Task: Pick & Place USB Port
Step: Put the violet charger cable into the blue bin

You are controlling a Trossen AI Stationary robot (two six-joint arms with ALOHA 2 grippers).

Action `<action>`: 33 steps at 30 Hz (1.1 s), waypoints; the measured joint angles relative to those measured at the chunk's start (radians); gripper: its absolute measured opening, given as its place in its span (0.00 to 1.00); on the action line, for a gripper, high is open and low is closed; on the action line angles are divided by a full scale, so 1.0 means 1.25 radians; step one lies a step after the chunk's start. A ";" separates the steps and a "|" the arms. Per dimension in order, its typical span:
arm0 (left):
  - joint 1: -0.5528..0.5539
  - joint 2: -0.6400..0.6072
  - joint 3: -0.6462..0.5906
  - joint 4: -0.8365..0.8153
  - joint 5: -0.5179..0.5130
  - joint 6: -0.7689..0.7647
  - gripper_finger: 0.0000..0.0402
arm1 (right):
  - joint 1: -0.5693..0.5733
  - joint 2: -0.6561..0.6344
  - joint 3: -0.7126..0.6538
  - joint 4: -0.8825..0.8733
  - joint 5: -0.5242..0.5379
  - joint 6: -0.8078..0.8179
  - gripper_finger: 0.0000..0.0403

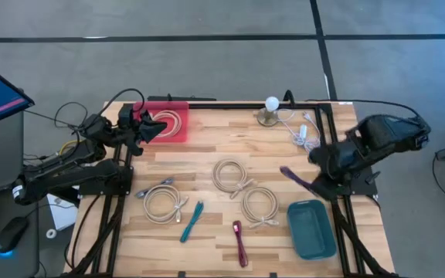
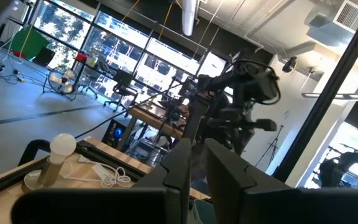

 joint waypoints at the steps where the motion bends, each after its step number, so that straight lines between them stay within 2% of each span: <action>1: 0.000 0.000 0.000 0.000 0.000 0.000 0.11 | 0.028 0.003 0.000 0.001 -0.001 0.029 0.00; 11: 0.000 0.001 0.000 0.000 0.000 0.000 0.11 | 0.264 0.048 0.000 0.000 -0.010 0.323 0.00; 16: 0.000 0.001 0.000 0.000 0.000 0.000 0.11 | 0.347 0.099 -0.009 0.004 0.000 0.414 0.00; 25: 0.000 0.001 0.000 0.000 -0.009 0.021 0.11 | 0.397 0.188 -0.010 0.092 0.039 0.453 0.00; 33: 0.000 0.001 0.000 0.000 -0.009 0.021 0.11 | 0.418 0.285 -0.010 0.094 0.038 0.455 0.00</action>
